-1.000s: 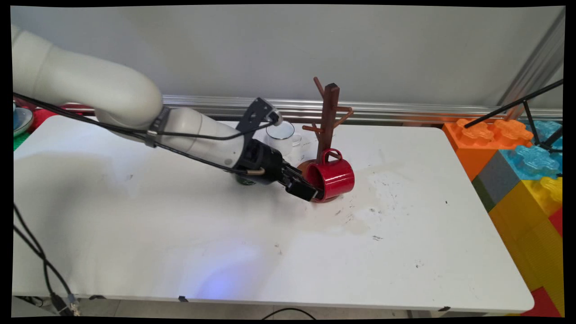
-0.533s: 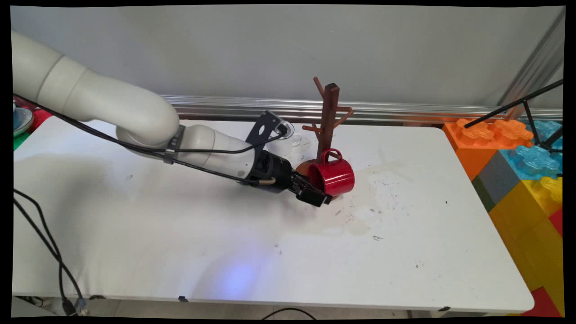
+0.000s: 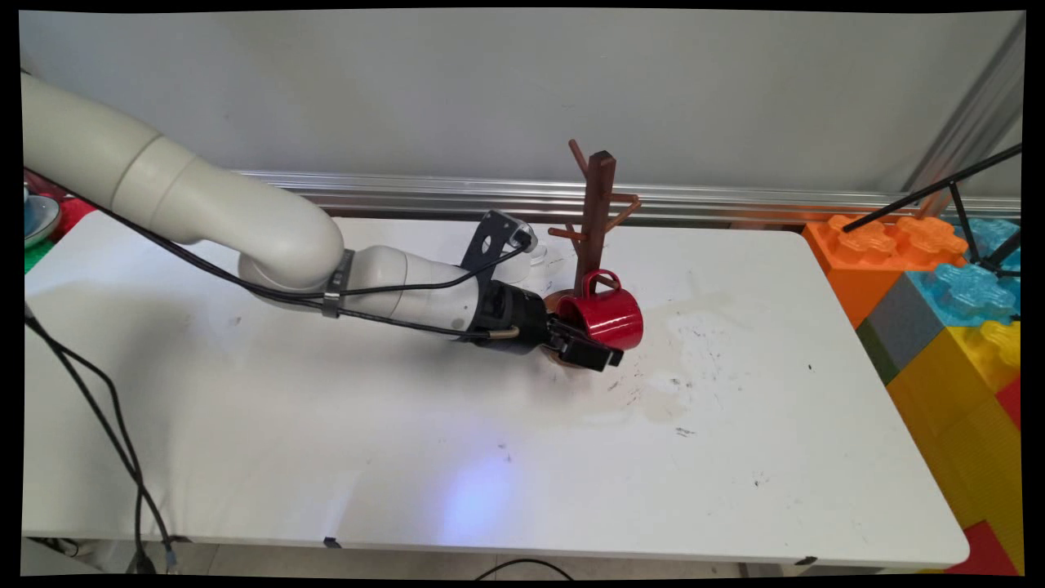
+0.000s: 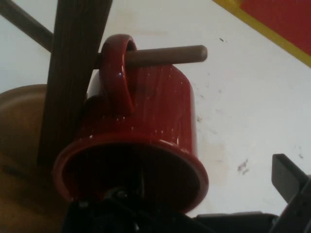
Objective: Pick up the red mug from the rack
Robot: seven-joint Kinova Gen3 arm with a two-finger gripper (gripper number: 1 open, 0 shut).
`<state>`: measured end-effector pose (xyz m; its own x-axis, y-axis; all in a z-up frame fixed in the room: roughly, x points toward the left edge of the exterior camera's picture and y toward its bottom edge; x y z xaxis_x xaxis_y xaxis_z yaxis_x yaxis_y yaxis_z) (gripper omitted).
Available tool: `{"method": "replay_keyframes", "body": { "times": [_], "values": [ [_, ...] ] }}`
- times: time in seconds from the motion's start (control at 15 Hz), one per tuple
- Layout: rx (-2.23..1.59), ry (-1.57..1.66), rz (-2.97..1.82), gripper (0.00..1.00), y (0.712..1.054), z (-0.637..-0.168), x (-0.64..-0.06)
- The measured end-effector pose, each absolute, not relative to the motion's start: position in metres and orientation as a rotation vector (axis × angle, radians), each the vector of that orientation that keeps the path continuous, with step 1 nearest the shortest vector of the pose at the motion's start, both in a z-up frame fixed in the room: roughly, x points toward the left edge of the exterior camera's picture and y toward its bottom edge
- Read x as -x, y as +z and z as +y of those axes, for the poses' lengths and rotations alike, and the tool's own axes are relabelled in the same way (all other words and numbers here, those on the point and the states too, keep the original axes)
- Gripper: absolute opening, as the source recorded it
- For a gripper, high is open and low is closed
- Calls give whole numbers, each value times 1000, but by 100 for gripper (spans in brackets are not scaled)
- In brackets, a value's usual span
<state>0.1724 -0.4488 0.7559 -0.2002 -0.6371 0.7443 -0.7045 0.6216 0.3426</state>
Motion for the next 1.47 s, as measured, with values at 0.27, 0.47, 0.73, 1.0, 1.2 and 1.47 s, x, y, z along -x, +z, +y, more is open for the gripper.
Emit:
{"method": "replay_keyframes", "body": {
  "times": [0.27, 0.47, 0.73, 1.0, 1.2, 1.47],
  "values": [
    [-1088, 87, -1853, 100, 746, -453, -168],
    [-1100, 86, -1828, 100, 741, -456, -166],
    [-1113, 80, -1801, 100, 732, -459, -163],
    [-1111, 72, -1789, 100, 727, -459, -160],
    [-1109, 69, -1780, 0, 724, -460, -158],
    [-1104, 69, -1769, 0, 720, -462, -158]
  ]
}}
